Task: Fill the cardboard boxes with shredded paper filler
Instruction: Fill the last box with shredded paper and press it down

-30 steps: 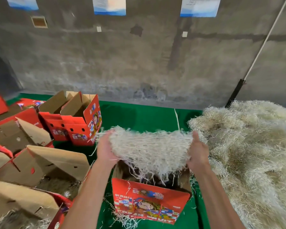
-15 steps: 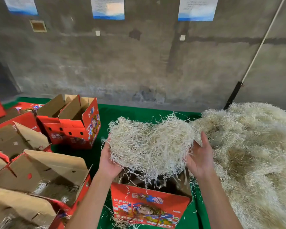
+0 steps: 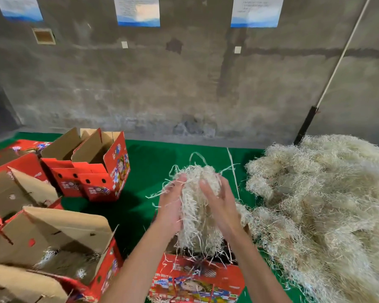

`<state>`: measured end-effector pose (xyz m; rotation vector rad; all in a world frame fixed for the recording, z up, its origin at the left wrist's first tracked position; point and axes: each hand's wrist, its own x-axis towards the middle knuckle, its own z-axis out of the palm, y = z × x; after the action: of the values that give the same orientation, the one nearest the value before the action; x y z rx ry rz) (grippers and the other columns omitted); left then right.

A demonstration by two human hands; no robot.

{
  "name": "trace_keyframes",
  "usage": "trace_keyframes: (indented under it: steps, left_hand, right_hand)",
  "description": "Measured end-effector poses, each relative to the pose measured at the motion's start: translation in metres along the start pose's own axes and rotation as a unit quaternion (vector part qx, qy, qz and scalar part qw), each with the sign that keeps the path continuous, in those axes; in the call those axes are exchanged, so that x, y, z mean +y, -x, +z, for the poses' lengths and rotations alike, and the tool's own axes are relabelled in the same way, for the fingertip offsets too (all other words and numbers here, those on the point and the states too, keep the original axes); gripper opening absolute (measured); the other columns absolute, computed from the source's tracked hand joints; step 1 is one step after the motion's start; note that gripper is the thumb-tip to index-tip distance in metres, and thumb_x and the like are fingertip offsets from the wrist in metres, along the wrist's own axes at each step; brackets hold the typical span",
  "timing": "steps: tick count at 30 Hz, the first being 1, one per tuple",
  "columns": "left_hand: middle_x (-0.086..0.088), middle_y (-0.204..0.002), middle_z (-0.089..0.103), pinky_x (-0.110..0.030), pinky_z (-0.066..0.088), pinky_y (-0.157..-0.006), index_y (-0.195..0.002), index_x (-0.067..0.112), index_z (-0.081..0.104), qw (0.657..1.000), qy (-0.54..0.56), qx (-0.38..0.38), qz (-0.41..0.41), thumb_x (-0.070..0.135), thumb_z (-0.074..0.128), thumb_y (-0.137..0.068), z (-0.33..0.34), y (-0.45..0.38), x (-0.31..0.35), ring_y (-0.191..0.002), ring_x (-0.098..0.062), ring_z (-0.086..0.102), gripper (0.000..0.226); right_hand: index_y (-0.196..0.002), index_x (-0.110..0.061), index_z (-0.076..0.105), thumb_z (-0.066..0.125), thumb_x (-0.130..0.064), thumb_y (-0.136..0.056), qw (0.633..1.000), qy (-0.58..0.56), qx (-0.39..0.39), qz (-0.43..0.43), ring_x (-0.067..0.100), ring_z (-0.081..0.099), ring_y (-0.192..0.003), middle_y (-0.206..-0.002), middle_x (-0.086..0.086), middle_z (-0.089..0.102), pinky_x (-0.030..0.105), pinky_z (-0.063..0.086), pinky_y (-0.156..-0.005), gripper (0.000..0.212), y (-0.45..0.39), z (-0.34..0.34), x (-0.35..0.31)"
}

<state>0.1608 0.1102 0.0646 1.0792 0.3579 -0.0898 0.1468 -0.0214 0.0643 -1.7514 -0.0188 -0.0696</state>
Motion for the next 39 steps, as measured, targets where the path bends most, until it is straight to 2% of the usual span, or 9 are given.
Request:
trace_keyframes:
  steps: [5,11,15,20,26,29,31,36,39]
  left_hand:
    - [-0.009,-0.154,0.036,-0.053,0.037,-0.112,-0.152,0.021,0.027,0.993,-0.031,0.105,0.032,0.078,0.071,-0.064,0.021,-0.003,-0.016,-0.134,-0.031,0.044,0.113]
    - [0.015,-0.052,0.056,-0.034,0.043,-0.063,-0.080,0.028,0.043,0.986,-0.025,0.148,0.077,0.062,0.072,-0.080,-0.011,-0.012,0.014,-0.062,-0.014,0.044,0.044]
    - [0.006,-0.098,0.067,-0.046,0.051,-0.093,-0.107,0.036,0.063,0.989,0.011,0.136,0.066,0.049,0.078,-0.080,-0.048,-0.020,0.043,-0.095,-0.017,0.059,0.034]
    - [0.027,-0.082,0.067,-0.028,0.044,-0.072,-0.088,0.053,0.066,0.972,-0.212,-0.008,0.098,0.066,0.065,-0.083,-0.026,-0.008,0.030,-0.087,-0.009,0.059,0.014]
    - [0.022,-0.126,0.064,-0.046,0.039,-0.110,-0.141,0.045,0.045,0.945,-0.319,-0.021,0.066,0.098,0.059,-0.053,0.002,-0.005,0.004,-0.119,0.000,0.057,0.103]
    - [0.003,-0.112,0.072,-0.035,0.052,-0.086,-0.141,0.034,0.048,0.929,-0.361,-0.004,0.080,0.099,0.051,-0.058,0.009,-0.005,-0.004,-0.100,-0.008,0.067,0.105]
    - [0.002,-0.084,0.074,-0.036,0.051,-0.071,-0.129,0.034,0.059,0.943,-0.318,-0.041,0.092,0.089,0.057,-0.068,0.002,-0.006,-0.002,-0.075,-0.011,0.069,0.083]
    - [-0.010,-0.124,0.059,-0.053,0.046,-0.101,-0.132,0.018,0.044,0.994,-0.069,0.031,0.074,0.057,0.086,-0.059,-0.046,-0.018,0.038,-0.112,-0.030,0.059,0.093]
    - [-0.015,-0.120,0.063,-0.043,0.053,-0.084,-0.131,0.012,0.050,0.996,-0.049,0.013,0.069,0.055,0.093,-0.045,-0.070,-0.022,0.046,-0.106,-0.033,0.064,0.106]
  right_hand:
    - [-0.088,-0.031,0.046,0.051,-0.068,-0.094,0.977,0.141,0.096,-0.126,-0.005,0.052,-0.066,-0.081,-0.023,0.056,0.020,0.044,-0.067,0.037,-0.013,0.009,-0.001]
    - [-0.073,-0.014,0.051,0.047,-0.053,-0.101,0.982,0.035,0.156,-0.105,0.009,0.033,-0.043,-0.056,-0.006,0.044,0.022,0.029,-0.036,0.049,-0.027,-0.031,0.007]
    - [-0.065,-0.019,0.042,0.046,-0.055,-0.101,0.976,-0.054,0.203,-0.052,0.010,0.026,-0.037,-0.045,-0.011,0.035,0.020,0.025,-0.037,0.051,-0.034,-0.078,0.000]
    - [-0.107,-0.019,0.064,0.024,-0.061,-0.104,0.985,-0.154,0.033,0.067,0.038,0.060,-0.059,-0.064,0.020,0.060,0.032,0.052,-0.073,0.058,-0.031,-0.067,-0.011]
    - [-0.110,-0.027,0.067,0.050,-0.043,-0.103,0.996,-0.049,-0.043,-0.067,0.015,0.056,-0.072,-0.086,0.002,0.064,0.016,0.047,-0.063,0.024,-0.021,-0.034,-0.002]
    - [-0.108,-0.028,0.065,0.050,-0.045,-0.102,0.996,-0.019,-0.027,-0.081,0.012,0.038,-0.053,-0.063,-0.005,0.047,0.022,0.037,-0.048,0.023,-0.020,-0.019,0.002]
    - [-0.098,-0.016,0.064,0.053,-0.047,-0.100,0.997,-0.035,-0.010,-0.066,0.009,0.033,-0.045,-0.053,-0.011,0.042,0.021,0.032,-0.042,0.032,-0.021,-0.017,0.004]
    - [-0.086,-0.004,0.055,0.055,-0.059,-0.094,0.994,-0.038,0.085,-0.059,0.013,0.031,-0.044,-0.052,-0.003,0.046,0.030,0.036,-0.038,0.055,-0.028,-0.073,0.013]
    - [-0.106,-0.002,0.060,0.055,-0.053,-0.098,0.994,-0.028,0.096,-0.053,0.037,0.061,-0.060,-0.105,0.038,0.059,0.052,0.056,-0.059,0.052,-0.029,-0.094,0.019]
